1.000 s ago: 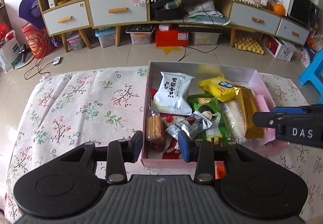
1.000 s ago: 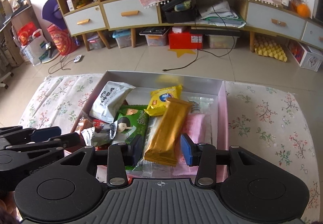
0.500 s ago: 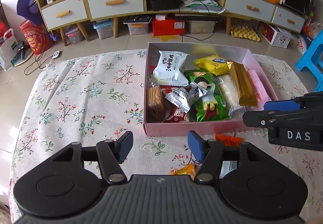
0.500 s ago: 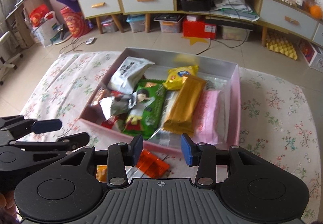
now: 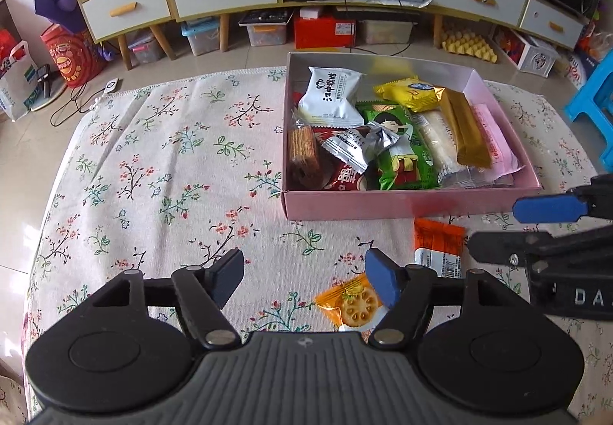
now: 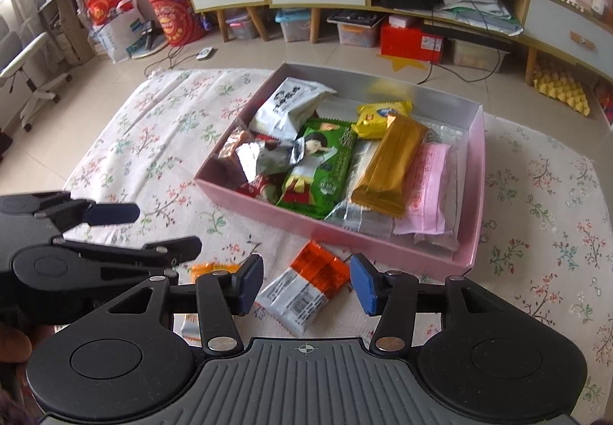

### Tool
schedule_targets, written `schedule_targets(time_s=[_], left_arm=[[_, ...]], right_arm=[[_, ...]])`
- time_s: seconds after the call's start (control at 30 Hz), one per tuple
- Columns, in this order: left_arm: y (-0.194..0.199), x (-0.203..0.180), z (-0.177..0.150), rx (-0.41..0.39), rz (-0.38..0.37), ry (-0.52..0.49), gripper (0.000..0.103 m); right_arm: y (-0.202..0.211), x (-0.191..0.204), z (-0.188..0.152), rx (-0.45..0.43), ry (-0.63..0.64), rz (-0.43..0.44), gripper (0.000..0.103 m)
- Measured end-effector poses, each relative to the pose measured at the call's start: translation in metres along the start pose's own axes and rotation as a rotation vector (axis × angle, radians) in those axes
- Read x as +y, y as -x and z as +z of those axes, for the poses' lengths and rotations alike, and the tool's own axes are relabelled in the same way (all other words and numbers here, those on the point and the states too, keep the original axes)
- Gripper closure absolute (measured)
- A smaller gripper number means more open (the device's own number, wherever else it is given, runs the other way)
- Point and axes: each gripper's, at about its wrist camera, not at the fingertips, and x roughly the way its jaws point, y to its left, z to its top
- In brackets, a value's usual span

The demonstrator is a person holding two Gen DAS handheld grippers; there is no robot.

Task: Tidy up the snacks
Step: 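Reach the left gripper to the orange lotus biscuit pack and grasp it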

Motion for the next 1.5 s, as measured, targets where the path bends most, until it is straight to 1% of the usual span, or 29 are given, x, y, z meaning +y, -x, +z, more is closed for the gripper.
schedule_targets(time_s=[0.23, 0.27, 0.3, 0.33, 0.47, 0.63, 0.77, 0.8, 0.83, 0.97, 1.07, 1.2, 1.33, 1.43, 1.5], left_arm=[[0.004, 0.007, -0.008, 0.015, -0.040, 0.026, 0.036], [0.005, 0.007, -0.011, 0.019, -0.052, 0.028, 0.036], [0.005, 0.008, -0.014, 0.023, -0.060, 0.028, 0.036], [0.005, 0.009, -0.017, 0.027, -0.063, 0.027, 0.035], [-0.001, 0.012, -0.028, 0.047, -0.074, 0.028, 0.035], [-0.010, 0.011, -0.036, 0.072, -0.073, 0.016, 0.035], [-0.010, 0.002, -0.040, 0.060, -0.106, -0.017, 0.031], [-0.010, -0.001, -0.041, 0.057, -0.107, -0.023, 0.030], [-0.010, -0.004, -0.042, 0.054, -0.108, -0.028, 0.028], [-0.017, -0.010, -0.045, 0.049, -0.101, -0.020, 0.025], [-0.026, -0.017, -0.050, 0.064, -0.093, -0.019, 0.025], [-0.031, -0.031, -0.053, 0.054, -0.079, -0.056, 0.020], [-0.034, -0.034, -0.052, 0.046, -0.069, -0.072, 0.018], [-0.035, -0.033, -0.053, 0.039, -0.069, -0.080, 0.018], [-0.034, -0.032, -0.052, 0.031, -0.069, -0.085, 0.021]], right_arm=[[-0.001, 0.001, -0.009, 0.039, 0.045, 0.025, 0.052], [-0.001, 0.002, -0.011, 0.046, 0.055, 0.031, 0.050], [-0.001, 0.002, -0.013, 0.059, 0.071, 0.042, 0.045], [-0.002, 0.003, -0.016, 0.070, 0.091, 0.054, 0.044], [-0.008, 0.010, -0.027, 0.093, 0.165, 0.045, 0.044], [-0.010, 0.012, -0.030, 0.103, 0.183, 0.036, 0.044], [-0.009, 0.008, -0.027, 0.093, 0.156, 0.033, 0.044], [-0.011, 0.007, -0.026, 0.094, 0.139, 0.026, 0.040], [-0.012, 0.004, -0.026, 0.098, 0.113, 0.010, 0.037], [-0.023, -0.008, -0.026, 0.150, -0.033, -0.095, 0.037], [-0.025, -0.017, -0.028, 0.150, -0.115, -0.102, 0.037], [-0.028, -0.021, -0.029, 0.142, -0.131, -0.127, 0.037], [-0.031, -0.024, -0.030, 0.149, -0.143, -0.134, 0.036], [-0.035, -0.021, -0.030, 0.155, -0.134, -0.139, 0.036], [-0.037, -0.020, -0.030, 0.156, -0.130, -0.141, 0.036]])
